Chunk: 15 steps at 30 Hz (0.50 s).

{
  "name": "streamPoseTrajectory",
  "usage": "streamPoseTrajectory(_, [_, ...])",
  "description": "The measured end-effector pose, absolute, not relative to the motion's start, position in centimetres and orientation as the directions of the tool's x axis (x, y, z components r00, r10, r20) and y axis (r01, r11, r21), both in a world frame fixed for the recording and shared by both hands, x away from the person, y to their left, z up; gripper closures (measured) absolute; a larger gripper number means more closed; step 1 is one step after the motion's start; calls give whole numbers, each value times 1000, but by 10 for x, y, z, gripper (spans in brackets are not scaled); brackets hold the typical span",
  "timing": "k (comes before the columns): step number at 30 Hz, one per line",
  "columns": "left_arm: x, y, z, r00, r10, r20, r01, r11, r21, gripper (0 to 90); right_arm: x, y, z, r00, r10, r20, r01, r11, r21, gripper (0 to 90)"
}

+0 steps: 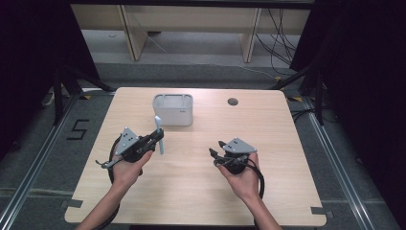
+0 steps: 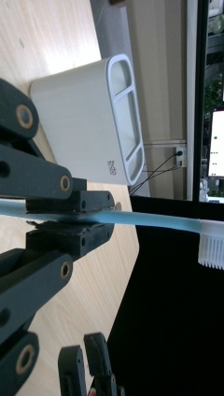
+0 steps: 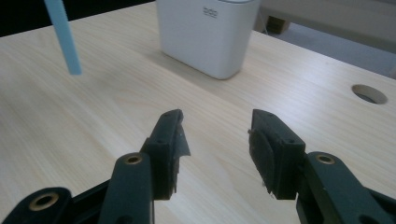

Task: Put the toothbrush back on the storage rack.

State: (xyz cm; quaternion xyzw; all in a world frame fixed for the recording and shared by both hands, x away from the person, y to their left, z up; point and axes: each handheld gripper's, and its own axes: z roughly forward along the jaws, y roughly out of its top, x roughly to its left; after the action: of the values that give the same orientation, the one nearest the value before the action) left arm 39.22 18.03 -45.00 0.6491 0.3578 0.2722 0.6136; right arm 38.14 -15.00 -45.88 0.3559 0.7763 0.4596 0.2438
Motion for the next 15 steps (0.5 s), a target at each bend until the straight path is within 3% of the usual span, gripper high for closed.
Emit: streamPoseTrajectory(15, [411,198,-439,558,825,-90,109,35,993,837,370,-208,-473,-521,853,-26,375,256,891,531])
